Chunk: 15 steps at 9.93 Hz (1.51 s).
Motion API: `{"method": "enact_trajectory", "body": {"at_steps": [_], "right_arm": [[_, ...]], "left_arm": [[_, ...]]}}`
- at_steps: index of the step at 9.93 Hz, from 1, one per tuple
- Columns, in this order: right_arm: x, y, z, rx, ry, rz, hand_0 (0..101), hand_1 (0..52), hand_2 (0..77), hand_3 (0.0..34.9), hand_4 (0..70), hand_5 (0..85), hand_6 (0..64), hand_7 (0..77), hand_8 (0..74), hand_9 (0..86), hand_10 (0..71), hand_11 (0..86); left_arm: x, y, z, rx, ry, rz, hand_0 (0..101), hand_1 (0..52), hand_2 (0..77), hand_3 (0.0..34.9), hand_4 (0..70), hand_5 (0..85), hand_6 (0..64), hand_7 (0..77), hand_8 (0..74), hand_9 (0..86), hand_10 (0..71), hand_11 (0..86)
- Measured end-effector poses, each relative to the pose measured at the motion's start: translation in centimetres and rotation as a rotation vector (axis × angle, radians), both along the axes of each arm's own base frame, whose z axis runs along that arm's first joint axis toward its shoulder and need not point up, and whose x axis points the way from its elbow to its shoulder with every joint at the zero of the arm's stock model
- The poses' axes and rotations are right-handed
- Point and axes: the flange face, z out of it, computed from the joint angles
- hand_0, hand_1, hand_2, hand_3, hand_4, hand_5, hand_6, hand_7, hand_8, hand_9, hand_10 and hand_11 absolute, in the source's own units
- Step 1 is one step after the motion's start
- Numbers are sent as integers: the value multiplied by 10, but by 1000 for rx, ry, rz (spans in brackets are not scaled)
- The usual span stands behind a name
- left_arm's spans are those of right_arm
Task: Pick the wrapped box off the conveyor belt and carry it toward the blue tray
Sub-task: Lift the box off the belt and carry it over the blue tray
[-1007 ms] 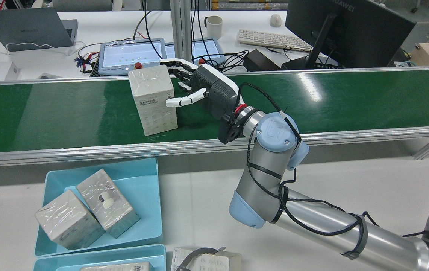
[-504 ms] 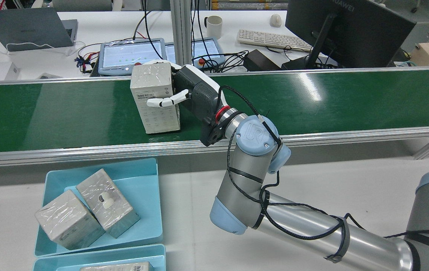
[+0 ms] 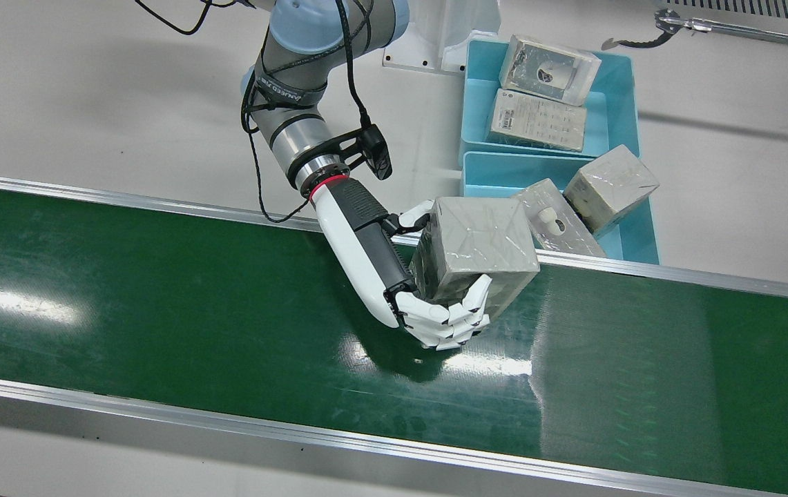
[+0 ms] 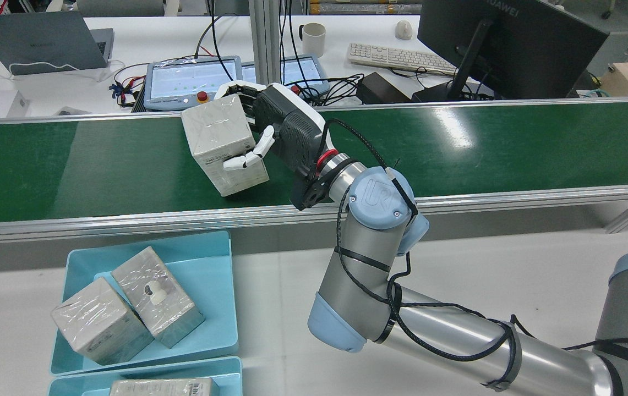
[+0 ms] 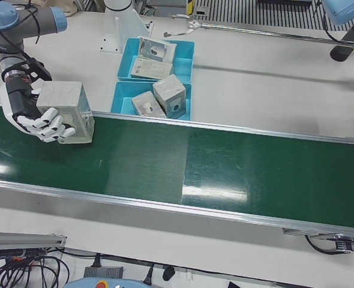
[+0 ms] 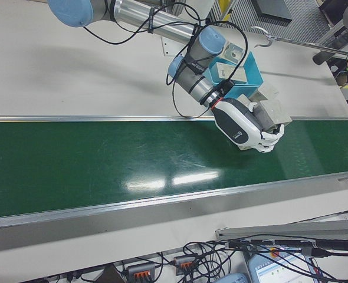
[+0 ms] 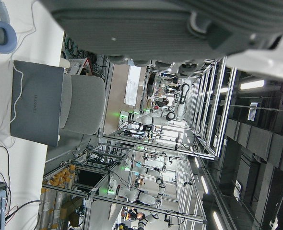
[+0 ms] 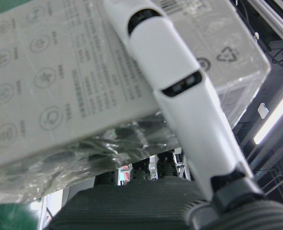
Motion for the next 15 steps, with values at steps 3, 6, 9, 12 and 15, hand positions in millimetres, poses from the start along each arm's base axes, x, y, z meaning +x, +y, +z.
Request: {"method": "enact_trajectory", "body": {"at_steps": [3, 6, 9, 12, 15], "right_arm": [[4, 44, -51, 30, -60, -28, 528, 125, 305, 22, 393, 496, 305, 578, 273, 687, 409, 365], [-44, 100, -62, 42, -48, -80, 522, 125, 305, 22, 398, 573, 333, 698, 365, 687, 458, 404], [-78, 139, -57, 55, -12, -100, 520, 5, 360, 20, 398, 589, 344, 693, 376, 698, 469, 404], [-92, 153, -51, 75, -26, -123, 548, 0, 360, 23, 398, 589, 344, 687, 382, 698, 469, 404], [-107, 175, -51, 80, -35, -161, 478, 5, 355, 88, 404, 556, 333, 693, 376, 682, 469, 404]], "left_arm": [[0, 0, 0, 0, 0, 0, 0, 0, 5, 0, 0, 11, 0, 5, 5, 0, 5, 0], [0, 0, 0, 0, 0, 0, 0, 0, 5, 0, 0, 11, 0, 5, 5, 0, 5, 0], [0, 0, 0, 0, 0, 0, 0, 0, 5, 0, 0, 11, 0, 5, 5, 0, 5, 0], [0, 0, 0, 0, 0, 0, 0, 0, 11, 0, 0, 11, 0, 5, 5, 0, 0, 0], [0, 0, 0, 0, 0, 0, 0, 0, 11, 0, 0, 11, 0, 5, 5, 0, 0, 5]]}}
